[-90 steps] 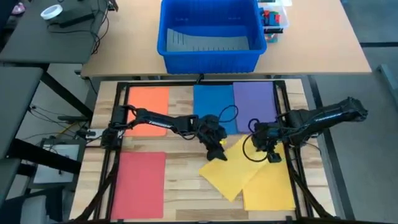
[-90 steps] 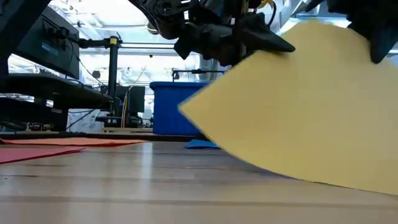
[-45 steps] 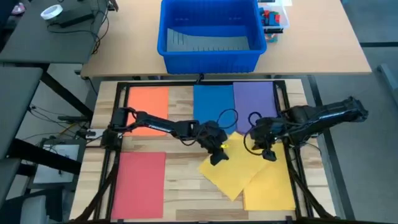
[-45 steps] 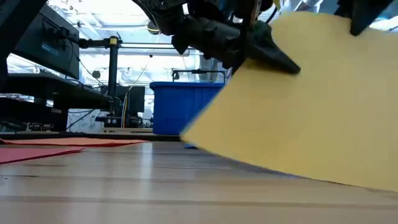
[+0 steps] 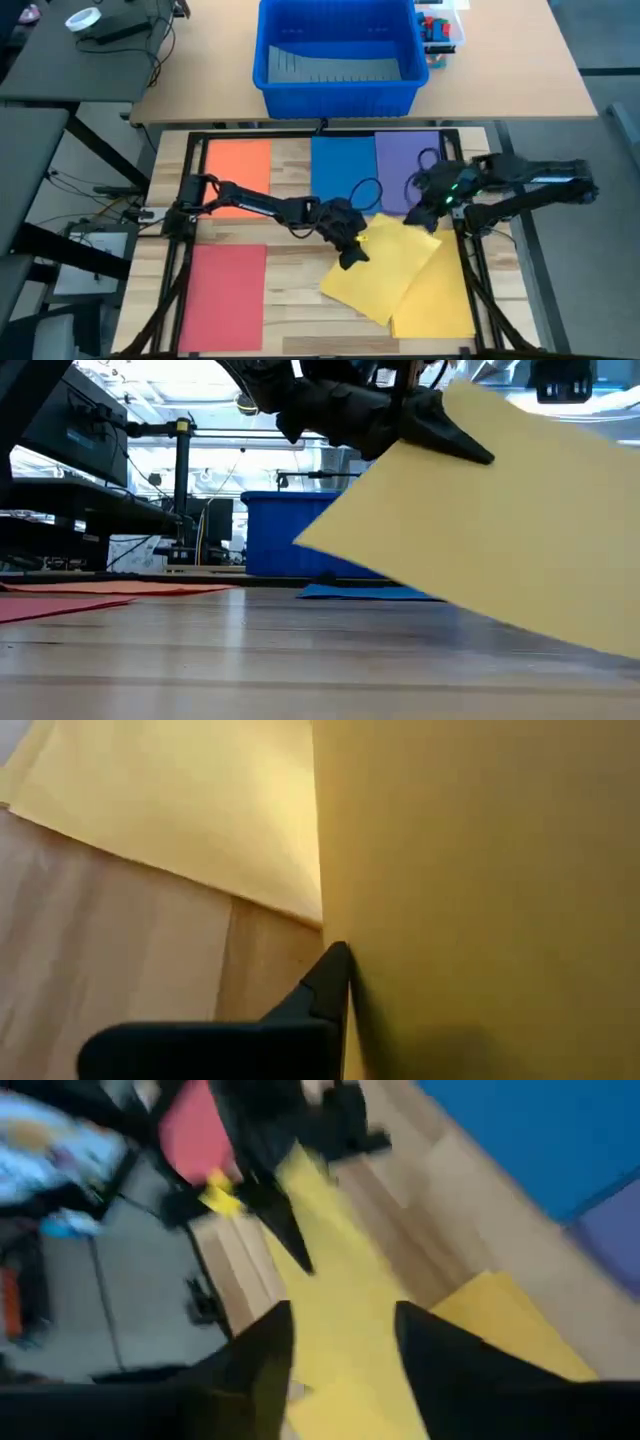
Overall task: Organize paper
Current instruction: Stack the yellow paper on top of the other yellow papers
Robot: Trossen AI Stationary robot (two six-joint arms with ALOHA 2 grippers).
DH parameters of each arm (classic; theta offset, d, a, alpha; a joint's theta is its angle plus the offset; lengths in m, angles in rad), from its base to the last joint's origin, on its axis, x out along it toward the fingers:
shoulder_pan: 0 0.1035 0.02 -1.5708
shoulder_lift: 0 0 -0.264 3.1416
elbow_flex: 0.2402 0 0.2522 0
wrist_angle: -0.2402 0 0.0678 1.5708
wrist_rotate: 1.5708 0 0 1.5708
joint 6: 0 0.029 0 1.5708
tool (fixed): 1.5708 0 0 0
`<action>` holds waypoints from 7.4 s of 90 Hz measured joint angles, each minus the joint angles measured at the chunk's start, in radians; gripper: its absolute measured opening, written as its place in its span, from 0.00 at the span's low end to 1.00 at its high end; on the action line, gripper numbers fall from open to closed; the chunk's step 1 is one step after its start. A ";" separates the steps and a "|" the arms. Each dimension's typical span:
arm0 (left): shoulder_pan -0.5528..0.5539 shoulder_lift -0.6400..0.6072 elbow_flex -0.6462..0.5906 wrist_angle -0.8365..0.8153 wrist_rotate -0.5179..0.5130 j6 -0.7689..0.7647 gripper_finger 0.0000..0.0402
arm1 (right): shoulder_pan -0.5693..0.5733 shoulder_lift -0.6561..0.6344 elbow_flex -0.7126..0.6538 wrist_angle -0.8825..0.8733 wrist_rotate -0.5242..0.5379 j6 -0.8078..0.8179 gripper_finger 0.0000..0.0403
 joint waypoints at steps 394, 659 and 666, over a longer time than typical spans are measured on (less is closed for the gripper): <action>-0.232 0.686 0.903 -0.068 -0.891 -0.954 0.27 | -0.110 -0.377 0.296 -0.185 0.008 -0.225 0.56; -0.165 0.560 0.903 -0.599 -0.366 -0.689 0.43 | -0.110 -0.377 0.296 -0.177 0.009 -0.251 0.56; -0.166 0.540 0.905 -0.592 -0.368 -0.688 0.43 | -0.111 -0.377 0.296 -0.177 0.009 -0.252 0.56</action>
